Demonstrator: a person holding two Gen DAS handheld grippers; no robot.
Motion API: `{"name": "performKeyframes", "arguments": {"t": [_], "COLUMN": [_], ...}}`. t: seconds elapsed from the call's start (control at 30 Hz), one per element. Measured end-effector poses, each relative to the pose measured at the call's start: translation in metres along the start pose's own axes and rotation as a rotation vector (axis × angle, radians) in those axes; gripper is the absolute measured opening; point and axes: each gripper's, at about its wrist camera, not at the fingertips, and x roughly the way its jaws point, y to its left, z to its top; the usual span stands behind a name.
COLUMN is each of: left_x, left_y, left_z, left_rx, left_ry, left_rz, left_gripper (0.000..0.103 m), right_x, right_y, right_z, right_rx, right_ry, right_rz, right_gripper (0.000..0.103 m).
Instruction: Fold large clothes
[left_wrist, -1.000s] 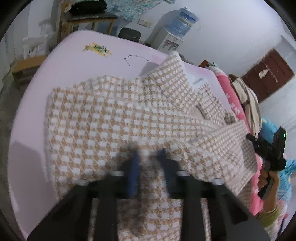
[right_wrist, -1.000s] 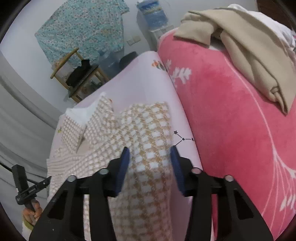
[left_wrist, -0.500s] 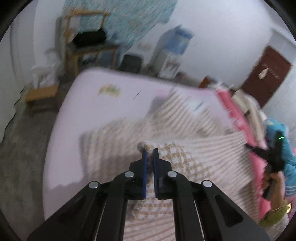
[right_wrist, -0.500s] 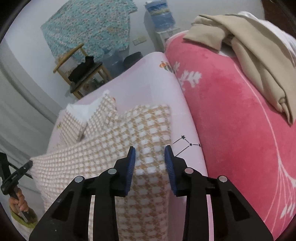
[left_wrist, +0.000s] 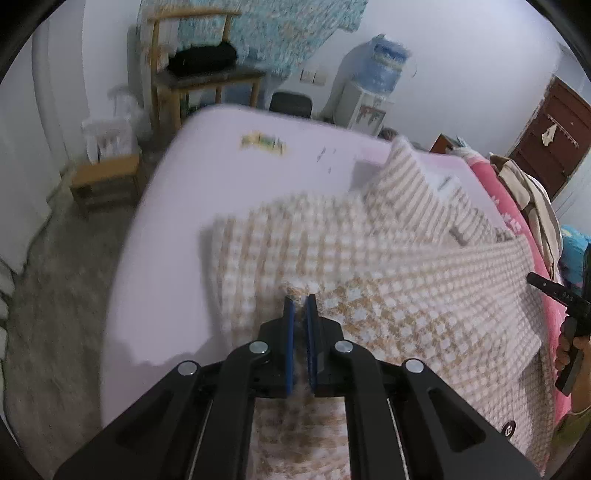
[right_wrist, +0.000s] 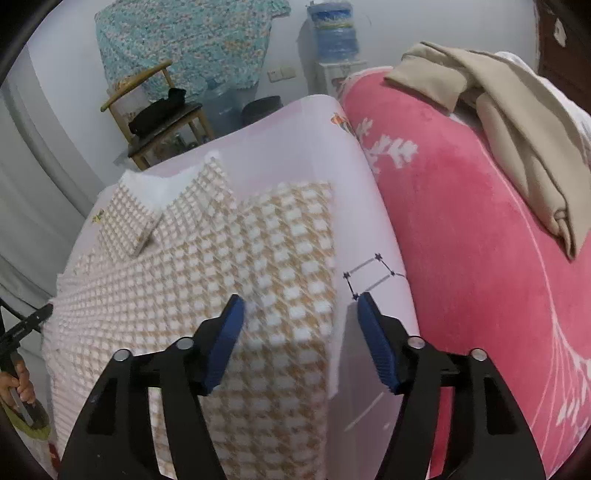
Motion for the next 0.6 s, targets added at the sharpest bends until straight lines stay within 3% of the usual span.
{"name": "performKeyframes", "arguments": {"t": [0.1, 0.17, 0.23, 0.33, 0.5, 0.6], "left_x": [-0.005, -0.019, -0.033, -0.053, -0.037, -0.004], "left_y": [0.01, 0.015, 0.014, 0.001, -0.05, -0.065], "left_z": [-0.004, -0.004, -0.004, -0.006, -0.019, -0.026], "left_rx": [-0.031, -0.046, -0.033, 0.035, 0.206, 0.247], "left_ry": [-0.029, -0.094, -0.156, -0.21, -0.096, -0.013], "left_rz": [-0.035, -0.023, 0.006, -0.041, -0.129, 0.003], "left_gripper": [0.01, 0.012, 0.012, 0.012, 0.012, 0.013], "right_x": [-0.009, -0.019, -0.032, -0.051, -0.049, -0.027], "right_y": [0.0, -0.002, -0.002, 0.007, 0.051, 0.076], "right_z": [-0.005, -0.007, -0.009, -0.013, -0.022, -0.029], "right_rx": [-0.03, -0.048, -0.054, -0.097, -0.228, -0.293], "right_ry": [-0.027, -0.052, -0.083, -0.119, -0.062, 0.007], "right_rz": [-0.02, -0.034, -0.031, 0.009, 0.112, 0.105], "right_gripper": [0.063, 0.063, 0.063, 0.059, 0.04, 0.039]}}
